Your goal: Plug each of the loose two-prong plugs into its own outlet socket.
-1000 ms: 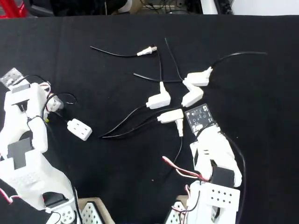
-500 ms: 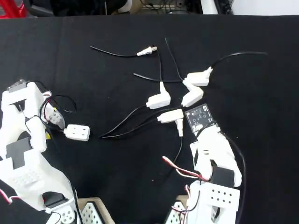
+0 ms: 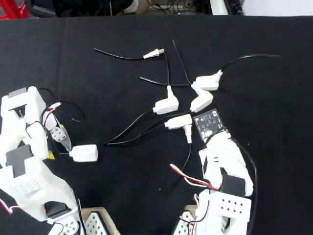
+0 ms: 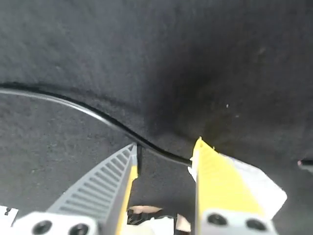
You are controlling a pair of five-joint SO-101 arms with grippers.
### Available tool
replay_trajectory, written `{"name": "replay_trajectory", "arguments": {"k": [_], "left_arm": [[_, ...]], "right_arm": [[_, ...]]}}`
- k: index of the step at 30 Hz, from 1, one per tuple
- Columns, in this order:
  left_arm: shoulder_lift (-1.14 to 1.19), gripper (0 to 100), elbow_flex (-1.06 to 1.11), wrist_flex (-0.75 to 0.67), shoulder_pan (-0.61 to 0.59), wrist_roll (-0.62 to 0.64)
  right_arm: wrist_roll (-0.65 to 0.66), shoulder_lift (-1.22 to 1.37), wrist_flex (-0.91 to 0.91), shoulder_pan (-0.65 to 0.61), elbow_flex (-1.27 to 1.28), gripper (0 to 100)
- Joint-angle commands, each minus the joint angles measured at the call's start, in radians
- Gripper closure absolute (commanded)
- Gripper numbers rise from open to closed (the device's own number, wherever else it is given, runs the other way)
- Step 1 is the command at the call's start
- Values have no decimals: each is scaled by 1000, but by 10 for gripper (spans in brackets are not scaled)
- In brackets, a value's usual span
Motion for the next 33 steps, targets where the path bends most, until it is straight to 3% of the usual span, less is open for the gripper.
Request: {"name": "replay_trajectory", "arguments": {"k": [1, 6, 13, 16, 21, 28, 33], "left_arm": [[-17, 813, -48, 20, -19, -32], [-25, 720, -99, 17, -22, -78], [-146, 711, -104, 2, -15, -123], [-287, 715, -68, 29, 15, -338], [-626, 715, 94, 31, 74, -868], [-1014, 711, 590, -339, 117, -1577], [-1046, 714, 720, -413, 214, -1600]], "right_arm": [[5, -10, -20, -11, -4, 983], [5, -10, -18, -11, -4, 983], [5, -10, -18, -11, -4, 983], [5, -10, -18, -11, -4, 983], [6, -10, -20, -11, -4, 983], [6, -10, -21, -9, -4, 983], [6, -10, -23, -9, -4, 983]]}}
